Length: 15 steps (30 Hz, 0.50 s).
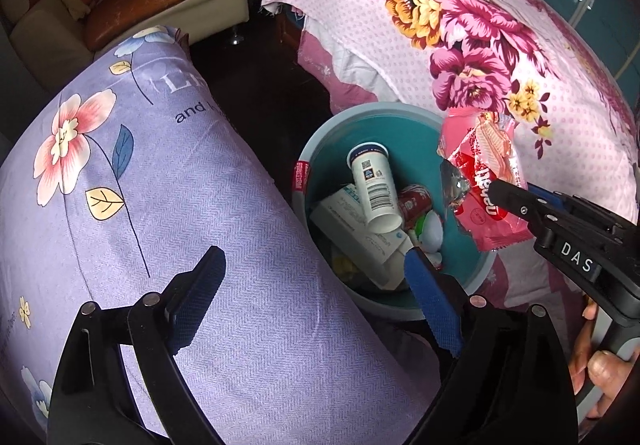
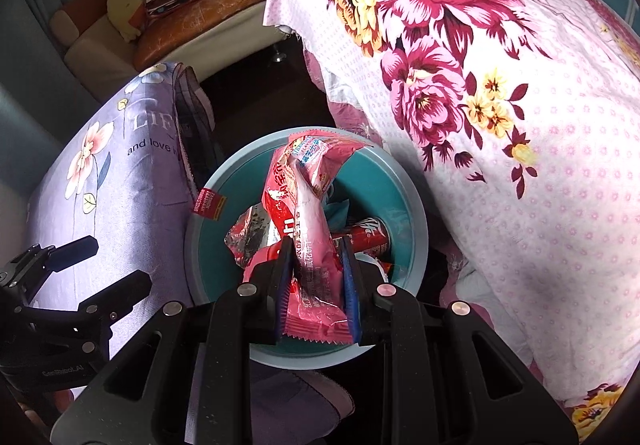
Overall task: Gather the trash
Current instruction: 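Open left tool to drop the yogurt cup into the bin, then open right tool to drop the pink wafer wrapper into the bin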
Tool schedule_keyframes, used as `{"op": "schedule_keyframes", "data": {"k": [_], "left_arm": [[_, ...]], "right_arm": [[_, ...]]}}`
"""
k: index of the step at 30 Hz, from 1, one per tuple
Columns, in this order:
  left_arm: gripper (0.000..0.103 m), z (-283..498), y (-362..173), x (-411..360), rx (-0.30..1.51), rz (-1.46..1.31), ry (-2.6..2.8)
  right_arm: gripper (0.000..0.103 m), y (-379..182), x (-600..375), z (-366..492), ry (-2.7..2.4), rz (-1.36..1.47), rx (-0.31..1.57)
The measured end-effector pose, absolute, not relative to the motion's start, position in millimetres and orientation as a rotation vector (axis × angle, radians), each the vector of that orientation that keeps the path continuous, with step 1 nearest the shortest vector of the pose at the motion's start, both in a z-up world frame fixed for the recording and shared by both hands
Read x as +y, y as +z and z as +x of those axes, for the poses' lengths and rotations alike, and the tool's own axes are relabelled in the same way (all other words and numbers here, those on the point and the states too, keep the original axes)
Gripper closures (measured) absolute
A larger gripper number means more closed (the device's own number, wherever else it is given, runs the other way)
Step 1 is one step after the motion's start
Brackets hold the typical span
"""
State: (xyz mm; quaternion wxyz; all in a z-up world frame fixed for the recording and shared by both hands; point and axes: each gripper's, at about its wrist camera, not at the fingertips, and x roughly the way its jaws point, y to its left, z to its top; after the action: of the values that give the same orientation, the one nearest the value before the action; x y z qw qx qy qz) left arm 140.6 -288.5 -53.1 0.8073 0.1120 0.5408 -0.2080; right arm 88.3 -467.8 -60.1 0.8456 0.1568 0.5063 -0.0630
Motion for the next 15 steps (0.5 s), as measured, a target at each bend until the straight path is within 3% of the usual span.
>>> {"op": "schedule_keyframes", "data": {"k": [9,15], "left_arm": [[0.012,147.0,-53.7,-268.0,1.158,0.189,-0.422],[0.012,149.4,-55.9,-255.3,1.169,0.153,-0.421]], "right_arm": [[0.076,-58.5,-447.8,101.2,-0.12,0.284,1.086],[0.048,-56.5,-439.8,103.9,-0.134,0.266,1.094]]}}
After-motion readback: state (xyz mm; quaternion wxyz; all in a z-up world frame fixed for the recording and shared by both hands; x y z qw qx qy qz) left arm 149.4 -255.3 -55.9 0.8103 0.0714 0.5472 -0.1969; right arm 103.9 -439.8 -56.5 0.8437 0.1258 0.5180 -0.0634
